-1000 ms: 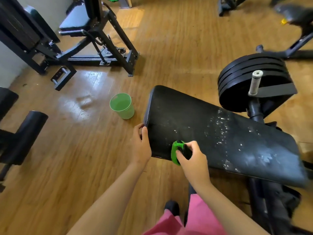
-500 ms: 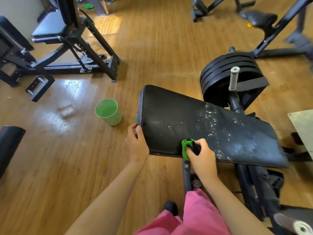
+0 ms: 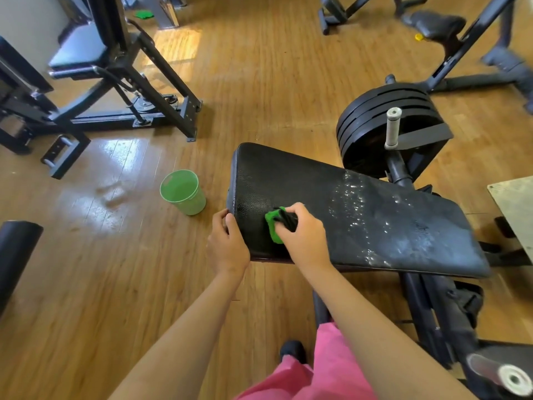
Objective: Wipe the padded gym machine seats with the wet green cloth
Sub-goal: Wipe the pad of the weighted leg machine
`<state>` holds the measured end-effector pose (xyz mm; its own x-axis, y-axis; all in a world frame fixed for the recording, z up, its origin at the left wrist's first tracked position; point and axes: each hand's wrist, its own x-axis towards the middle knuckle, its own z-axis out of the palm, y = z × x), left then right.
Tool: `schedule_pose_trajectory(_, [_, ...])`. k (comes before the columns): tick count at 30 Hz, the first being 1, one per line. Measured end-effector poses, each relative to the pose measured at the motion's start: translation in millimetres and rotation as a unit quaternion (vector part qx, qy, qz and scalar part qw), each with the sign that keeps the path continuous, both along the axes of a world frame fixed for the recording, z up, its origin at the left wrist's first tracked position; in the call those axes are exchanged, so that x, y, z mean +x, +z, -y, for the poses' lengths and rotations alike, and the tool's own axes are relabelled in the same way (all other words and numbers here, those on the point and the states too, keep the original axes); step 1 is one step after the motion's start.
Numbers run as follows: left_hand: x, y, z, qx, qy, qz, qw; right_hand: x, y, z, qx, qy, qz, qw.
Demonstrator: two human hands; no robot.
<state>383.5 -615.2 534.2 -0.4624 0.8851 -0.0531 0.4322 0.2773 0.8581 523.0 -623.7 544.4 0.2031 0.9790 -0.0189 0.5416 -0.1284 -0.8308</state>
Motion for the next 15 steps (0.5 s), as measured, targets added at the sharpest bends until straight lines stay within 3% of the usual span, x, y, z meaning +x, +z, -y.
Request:
schedule_pose_trajectory(5, [1, 5, 2, -0.022, -0.010, -0.028, 0.999, 54, -23, 26, -0.059, -0.087, 0.004, 0.994])
schedule_pose_trajectory(11, [-11, 25, -7, -0.136, -0.122, -0.219, 0.959, 24, -8, 32, -0.039, -0.030, -0.001, 0.999])
schedule_pose_trajectory(13, [-11, 28, -23, -0.185, -0.121, -0.201, 0.954, 2, 2, 21, -0.024, 0.013, -0.009, 1.000])
schedule_pose_trajectory(15, [0, 26, -35, -0.218, -0.079, -0.127, 0.964, -12, 9, 5, -0.007, 0.040, -0.005, 0.999])
